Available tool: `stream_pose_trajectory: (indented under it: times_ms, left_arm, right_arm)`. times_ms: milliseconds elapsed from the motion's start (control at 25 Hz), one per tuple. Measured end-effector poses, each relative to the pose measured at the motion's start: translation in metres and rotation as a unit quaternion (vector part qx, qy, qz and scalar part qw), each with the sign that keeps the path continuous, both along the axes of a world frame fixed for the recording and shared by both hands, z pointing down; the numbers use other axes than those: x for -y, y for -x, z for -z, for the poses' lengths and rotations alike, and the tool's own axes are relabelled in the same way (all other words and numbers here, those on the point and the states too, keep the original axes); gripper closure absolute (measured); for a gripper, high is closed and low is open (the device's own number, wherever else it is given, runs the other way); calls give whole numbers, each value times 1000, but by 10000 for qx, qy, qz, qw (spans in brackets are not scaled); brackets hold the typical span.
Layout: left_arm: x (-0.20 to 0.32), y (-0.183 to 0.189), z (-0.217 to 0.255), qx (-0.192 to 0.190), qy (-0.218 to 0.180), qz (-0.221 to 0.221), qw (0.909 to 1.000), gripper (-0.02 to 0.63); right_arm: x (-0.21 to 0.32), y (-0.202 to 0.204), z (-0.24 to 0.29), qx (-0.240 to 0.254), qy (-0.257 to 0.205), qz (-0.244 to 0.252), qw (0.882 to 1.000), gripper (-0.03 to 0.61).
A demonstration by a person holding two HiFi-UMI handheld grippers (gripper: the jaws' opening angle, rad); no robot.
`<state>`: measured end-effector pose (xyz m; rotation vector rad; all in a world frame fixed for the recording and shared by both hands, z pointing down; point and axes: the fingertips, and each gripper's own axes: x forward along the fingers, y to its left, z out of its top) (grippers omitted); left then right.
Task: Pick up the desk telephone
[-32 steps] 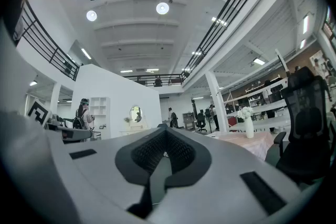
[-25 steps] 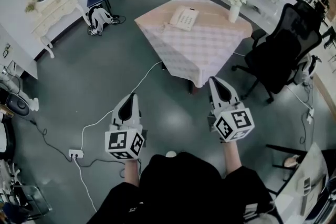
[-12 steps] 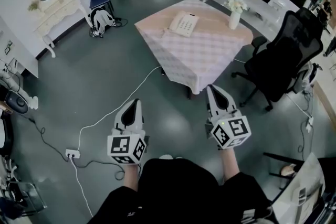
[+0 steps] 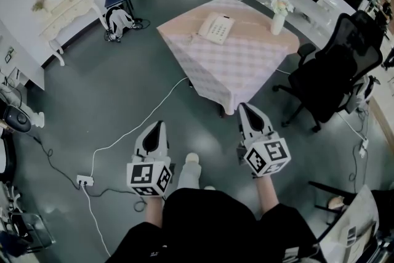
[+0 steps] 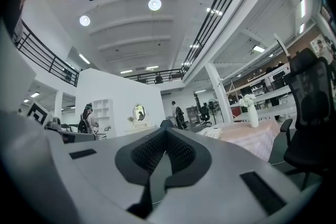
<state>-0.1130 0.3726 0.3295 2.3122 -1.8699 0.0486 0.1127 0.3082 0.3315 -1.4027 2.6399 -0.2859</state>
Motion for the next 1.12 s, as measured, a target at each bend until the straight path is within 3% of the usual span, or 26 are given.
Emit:
stream_pose_trajectory:
  times_ms: [400,1120]
  left_arm:
    - [77,17,-14,-82,87,-260,9996,615]
    - [244,60,-22,-164,181,-1164,9929,615]
  right_arm:
    - [67,13,-21,-8,244,-277,9993,586]
    - [208,73,-29,78,415,-923,9948,586]
